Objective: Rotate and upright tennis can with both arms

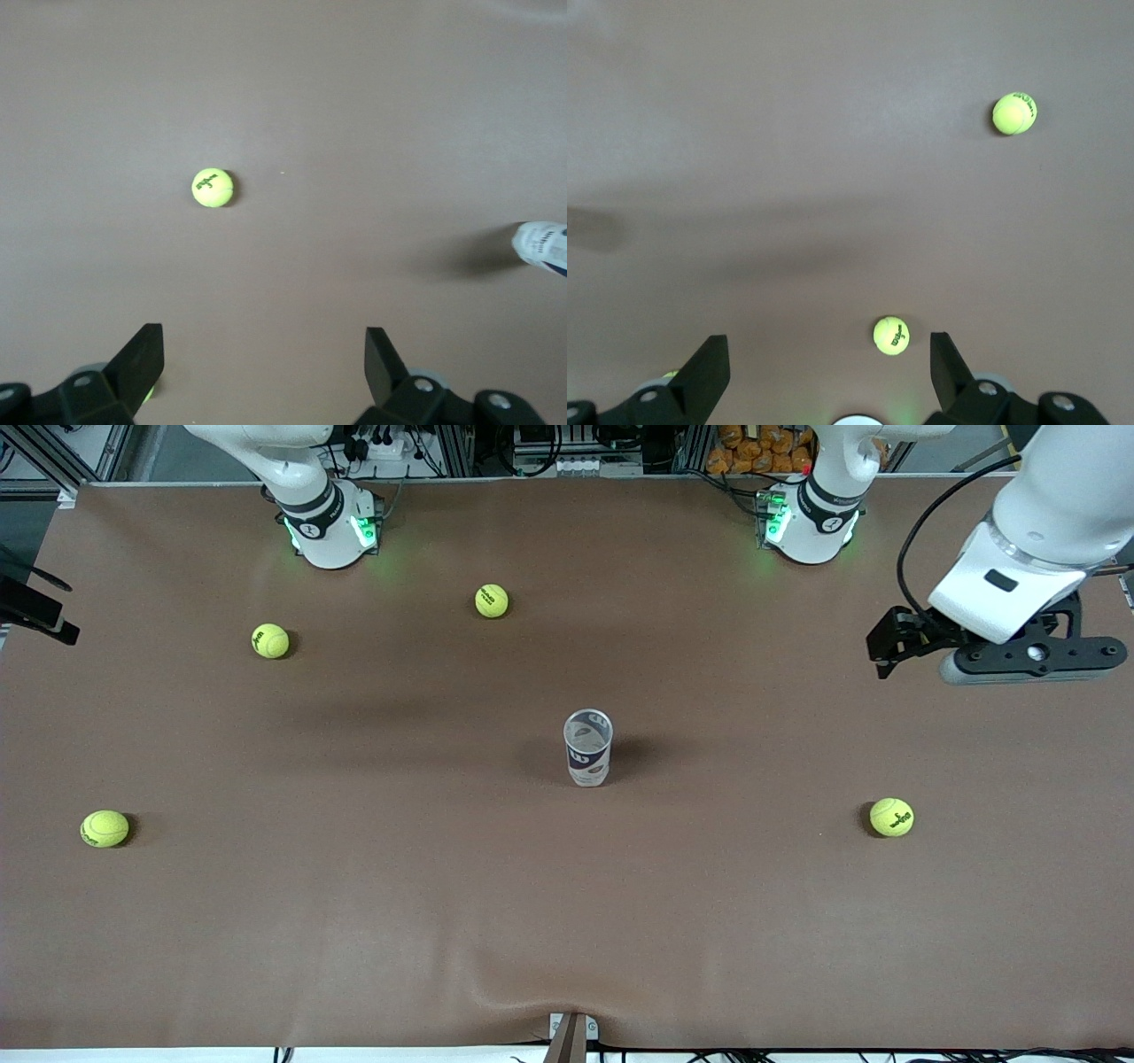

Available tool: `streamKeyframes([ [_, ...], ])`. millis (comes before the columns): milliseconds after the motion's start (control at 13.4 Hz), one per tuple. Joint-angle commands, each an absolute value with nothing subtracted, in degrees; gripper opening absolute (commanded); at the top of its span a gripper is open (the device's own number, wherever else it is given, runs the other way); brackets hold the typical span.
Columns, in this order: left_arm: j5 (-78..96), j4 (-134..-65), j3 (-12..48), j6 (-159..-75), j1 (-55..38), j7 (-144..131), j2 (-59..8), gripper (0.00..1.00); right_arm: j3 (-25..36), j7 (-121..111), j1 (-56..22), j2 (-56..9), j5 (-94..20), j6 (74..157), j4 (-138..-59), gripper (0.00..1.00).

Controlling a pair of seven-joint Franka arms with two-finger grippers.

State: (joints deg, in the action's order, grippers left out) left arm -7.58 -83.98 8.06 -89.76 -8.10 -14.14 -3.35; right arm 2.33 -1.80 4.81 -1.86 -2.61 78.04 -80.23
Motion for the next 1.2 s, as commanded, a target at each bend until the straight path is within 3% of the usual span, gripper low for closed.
streamKeyframes([
  [0,-5.12,-94.63,8.70,-94.47,-5.02,-12.74,4.20,1.00,1.14,-0.79,5.71,-1.32,-2.46,77.17,-80.16,1.00],
  [225,4.18,-95.98,8.35,-94.49,-0.11,-13.19,5.27,1.00,1.23,-0.79,5.71,-1.41,-2.37,77.17,-80.07,1.00],
  [1123,-0.08,-92.29,9.49,-92.29,0.44,-11.08,4.83,1.00,1.14,-0.79,5.71,-1.49,-2.46,77.34,-79.98,1.00],
])
